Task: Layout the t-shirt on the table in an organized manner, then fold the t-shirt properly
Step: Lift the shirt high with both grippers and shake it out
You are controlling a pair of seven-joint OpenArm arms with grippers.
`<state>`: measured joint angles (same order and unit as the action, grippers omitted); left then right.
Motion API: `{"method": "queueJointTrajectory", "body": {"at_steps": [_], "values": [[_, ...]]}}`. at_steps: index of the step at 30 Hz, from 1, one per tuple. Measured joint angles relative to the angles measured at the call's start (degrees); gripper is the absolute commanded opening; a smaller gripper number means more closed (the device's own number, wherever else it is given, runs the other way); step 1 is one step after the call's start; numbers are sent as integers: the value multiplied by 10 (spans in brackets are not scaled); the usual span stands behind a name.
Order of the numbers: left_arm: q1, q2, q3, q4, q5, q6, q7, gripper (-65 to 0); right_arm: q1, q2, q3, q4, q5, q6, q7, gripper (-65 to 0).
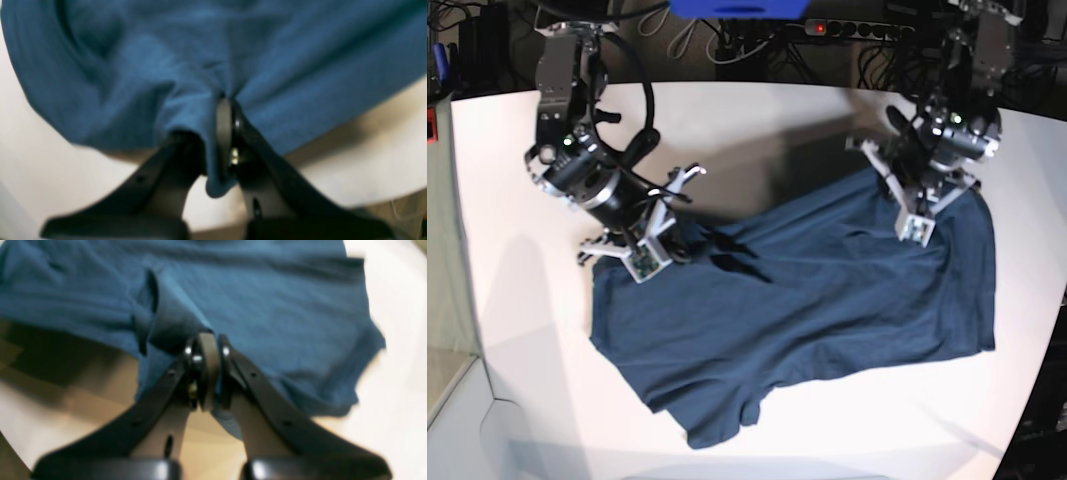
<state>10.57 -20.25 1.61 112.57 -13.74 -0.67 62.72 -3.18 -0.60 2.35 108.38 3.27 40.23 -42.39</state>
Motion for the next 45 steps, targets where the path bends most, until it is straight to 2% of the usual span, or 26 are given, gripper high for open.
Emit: {"method": "queueJointTrajectory", "body": {"at_steps": [3, 7, 15, 21, 24, 29, 34, 37, 40, 43, 45], "values": [[-49, -1, 10, -1, 0, 0, 5, -650, 28, 4, 14, 10, 26, 0, -16, -650], [-125, -5, 50, -2, -4, 0, 3, -650, 68, 17, 17, 37, 29, 0, -43, -650], [-245, -3, 53, -12, -17, 0, 3, -650, 195, 30, 17, 50, 33, 0, -107, -650], [-383, -1, 53, -118, -126, 0, 7, -650, 303, 37, 17, 50, 33, 2, -158, -650], [-461, -1, 55, -180, -179, 0, 4, -650, 348, 52, 16, 48, 32, 2, -170, -650], [-577, 1, 55, -301, -235, -2, 9, -650, 416, 87, 17, -4, 31, 2, -178, -650], [-678, 38, 53, -419, -232, 2, -39, -650, 503, 119, 17, -85, 28, 2, -177, -650], [-702, 53, 59, -470, -226, 3, -56, -650, 542, 139, 17, -120, 29, 0, -173, -650], [-726, 68, 103, -521, -192, 5, -101, -650, 577, 153, 19, -166, 26, 0, -177, -650], [-738, 74, 140, -517, -179, 4, -107, -650, 577, 158, 17, -148, 30, 0, -175, -650], [-737, 71, 151, -479, -181, 3, -102, -650, 542, 162, 22, -107, 32, 0, -166, -650]]}}
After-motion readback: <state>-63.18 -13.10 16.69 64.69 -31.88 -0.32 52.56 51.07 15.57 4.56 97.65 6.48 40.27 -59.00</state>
